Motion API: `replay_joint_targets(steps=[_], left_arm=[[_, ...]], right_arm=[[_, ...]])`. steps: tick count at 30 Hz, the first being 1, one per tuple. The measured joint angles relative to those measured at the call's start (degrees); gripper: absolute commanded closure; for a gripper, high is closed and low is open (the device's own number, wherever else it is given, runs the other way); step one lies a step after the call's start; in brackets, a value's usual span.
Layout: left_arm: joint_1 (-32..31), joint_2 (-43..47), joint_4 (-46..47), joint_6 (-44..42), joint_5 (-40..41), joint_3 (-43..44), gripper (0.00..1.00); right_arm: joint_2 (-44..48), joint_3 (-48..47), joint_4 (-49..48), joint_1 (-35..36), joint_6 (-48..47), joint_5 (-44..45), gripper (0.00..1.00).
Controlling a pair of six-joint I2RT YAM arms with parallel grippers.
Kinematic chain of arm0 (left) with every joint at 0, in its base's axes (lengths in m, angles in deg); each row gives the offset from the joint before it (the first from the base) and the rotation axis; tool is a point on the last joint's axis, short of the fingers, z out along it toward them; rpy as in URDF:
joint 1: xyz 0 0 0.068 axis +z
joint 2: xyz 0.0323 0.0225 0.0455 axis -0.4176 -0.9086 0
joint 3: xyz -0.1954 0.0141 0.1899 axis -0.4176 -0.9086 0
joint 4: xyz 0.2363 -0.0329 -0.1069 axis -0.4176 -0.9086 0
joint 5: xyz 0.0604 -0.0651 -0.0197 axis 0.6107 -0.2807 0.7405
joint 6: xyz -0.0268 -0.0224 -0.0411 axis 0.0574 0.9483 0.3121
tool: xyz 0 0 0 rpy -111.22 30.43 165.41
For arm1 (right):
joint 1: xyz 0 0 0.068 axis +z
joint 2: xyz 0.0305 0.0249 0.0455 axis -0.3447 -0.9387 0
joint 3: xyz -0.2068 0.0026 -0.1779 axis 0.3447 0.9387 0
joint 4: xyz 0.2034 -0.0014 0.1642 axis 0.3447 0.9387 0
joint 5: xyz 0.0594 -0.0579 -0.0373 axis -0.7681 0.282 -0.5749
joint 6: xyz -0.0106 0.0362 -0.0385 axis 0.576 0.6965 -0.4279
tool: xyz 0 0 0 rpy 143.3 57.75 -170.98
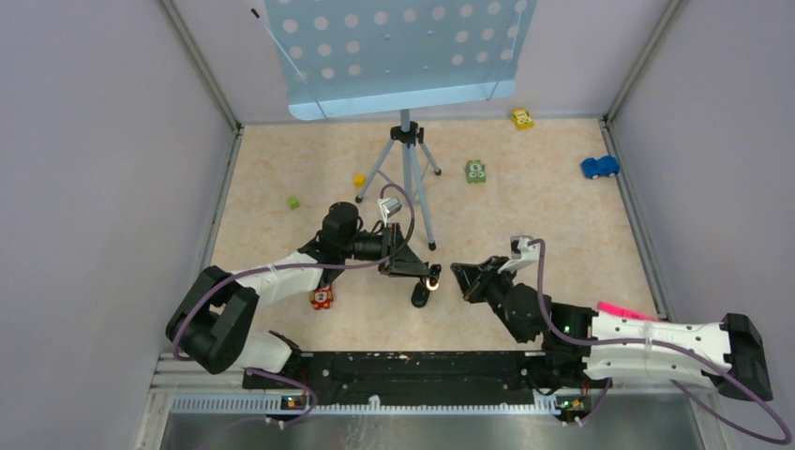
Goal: Insert the wireless bluetooth earbuds into the charging case
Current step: Adjust the right earbud at the center of the board.
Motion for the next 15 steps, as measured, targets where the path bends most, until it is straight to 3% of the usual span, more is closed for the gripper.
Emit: replay_joint_targets(steps=[4, 15], left_arm=[[0.0, 0.02, 0.02, 0.0, 0.04, 0.0, 1.0], [0.0, 0.02, 0.02, 0.02, 0.2, 0.0, 1.0]], right_arm=[[-3.43, -2.86, 3.85, 0.0, 1.11, 0.74, 1.0], [-8.98, -3.56, 3.08, 0.0, -0.7, -0.92, 1.0]])
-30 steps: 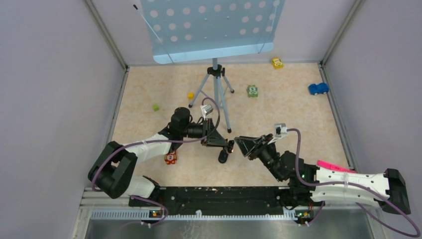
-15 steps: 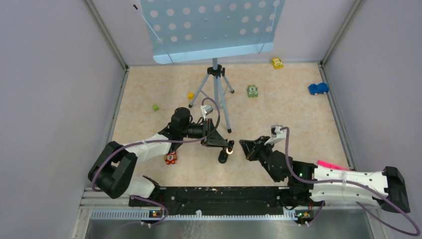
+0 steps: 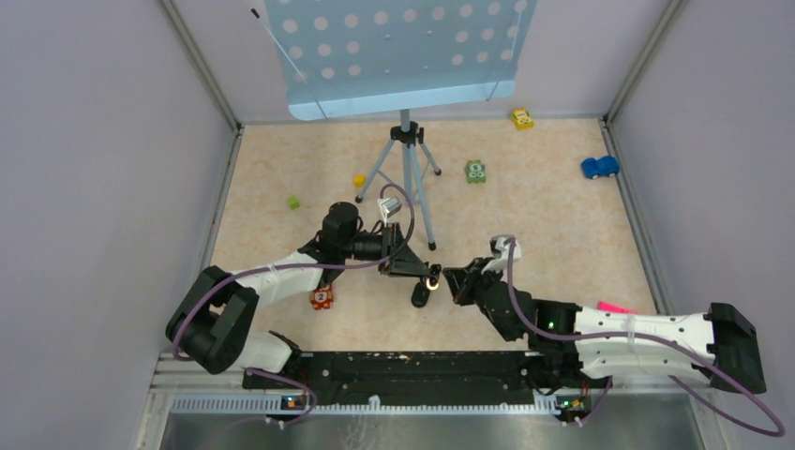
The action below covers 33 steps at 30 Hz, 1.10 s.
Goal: Insert the wireless bluetooth earbuds into the charging case
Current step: Adjust the right earbud at the center of the board.
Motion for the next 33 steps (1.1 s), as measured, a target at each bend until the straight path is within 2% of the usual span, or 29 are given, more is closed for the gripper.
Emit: replay_joint_targets(steps=[10, 23, 33], left_arm=[[0.0, 0.02, 0.02, 0.0, 0.0, 0.0, 1.0], [0.04, 0.0, -0.02, 0.02, 0.22, -0.02, 1.0], [0.04, 0.0, 0.02, 0.02, 0.22, 0.0, 1.0]], right_arm=[[-0.28, -0.04, -3.52, 0.0, -2.47, -1.88, 1.0], [-0.63, -0.04, -2.93, 0.0, -2.69, -3.58, 1.0], [7.39, 0.15, -2.08, 0.0, -2.43, -2.12, 1.0]])
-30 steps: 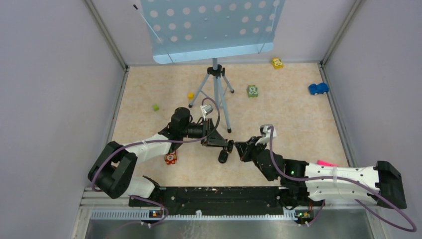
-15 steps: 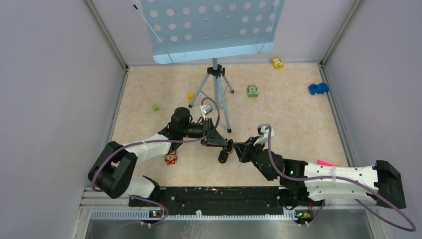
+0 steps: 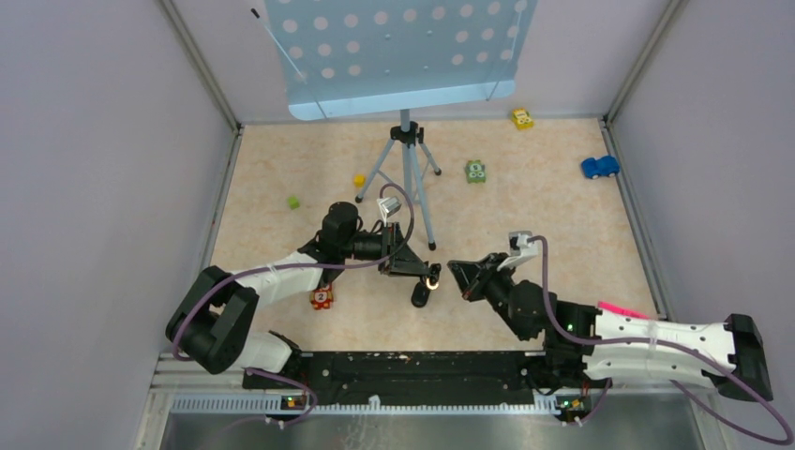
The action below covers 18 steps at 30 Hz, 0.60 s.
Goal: Insert the wireless bluetooth earbuds into the charging case
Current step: Adjust the right earbud at the center of the board.
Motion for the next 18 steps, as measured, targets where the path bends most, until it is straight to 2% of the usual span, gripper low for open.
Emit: replay_joint_targets(steps=[6, 14, 18], left_arm=[[0.0, -0.15, 0.07, 0.0, 0.0, 0.0, 1.0], [0.0, -0.46, 0.15, 0.02, -0.02, 0.0, 1.0], [0.0, -0.46, 0.2, 0.02, -0.02, 0.0, 1.0]], right_arm=[[0.72, 0.0, 1.64, 0.0, 0.57, 3.34, 1.0], [-9.55, -2.49, 4.52, 0.0, 1.16, 5.25, 1.0], [-10.69, -3.34, 4.59, 0.0, 0.59, 5.07, 1.0]])
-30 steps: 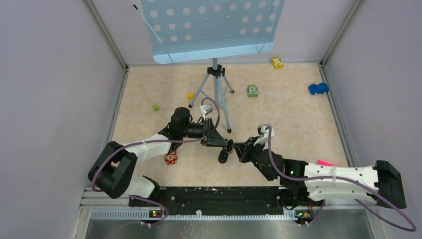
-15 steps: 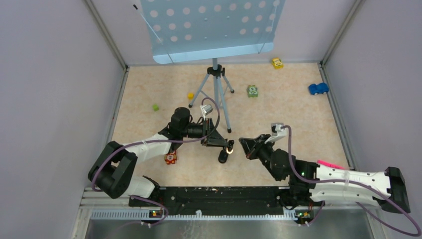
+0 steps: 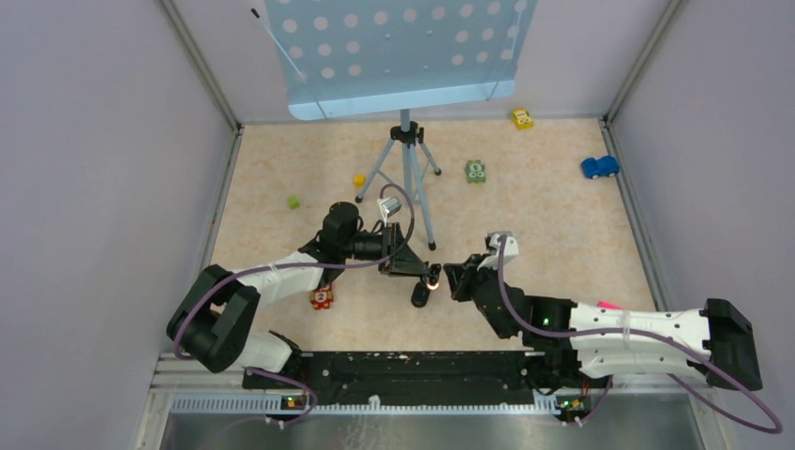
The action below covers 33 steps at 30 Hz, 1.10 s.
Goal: Insert the wireless bluetooth earbuds into the charging case
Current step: Adjust the right earbud at the center of the board.
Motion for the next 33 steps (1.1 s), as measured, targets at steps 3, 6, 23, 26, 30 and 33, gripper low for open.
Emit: replay_joint_targets(steps=[3, 6, 23, 26, 30, 33], left_arm=[[0.0, 0.0, 0.0, 0.02, 0.02, 0.0, 1.0], [0.0, 0.0, 0.02, 0.02, 0.0, 0.0, 1.0], [0.22, -0.02, -0.28, 0.17, 0.33, 0.0, 1.0], [0.24, -0.02, -0.26, 0.17, 0.52, 0.0, 1.0], [0.24, -0.04, -0.13, 0.2, 0.44, 0.0, 1.0], [0.24, -0.04, -0.13, 0.17, 0.42, 0.0, 1.0]], right_arm=[[-0.02, -0.13, -0.74, 0.0, -0.68, -0.44, 1.0], [-0.02, -0.13, -1.29, 0.0, -1.18, -1.16, 1.0], [-0.94, -0.13, -5.62, -0.02, -5.25, -5.86, 1.0], [-0.98, -0.13, -5.55, -0.02, -5.66, -6.91, 1.0], [0.22, 0.07, -5.38, -0.02, -6.25, -8.59, 0.97], [4.31, 1.6, -5.55, -0.02, -6.1, -8.81, 0.71]])
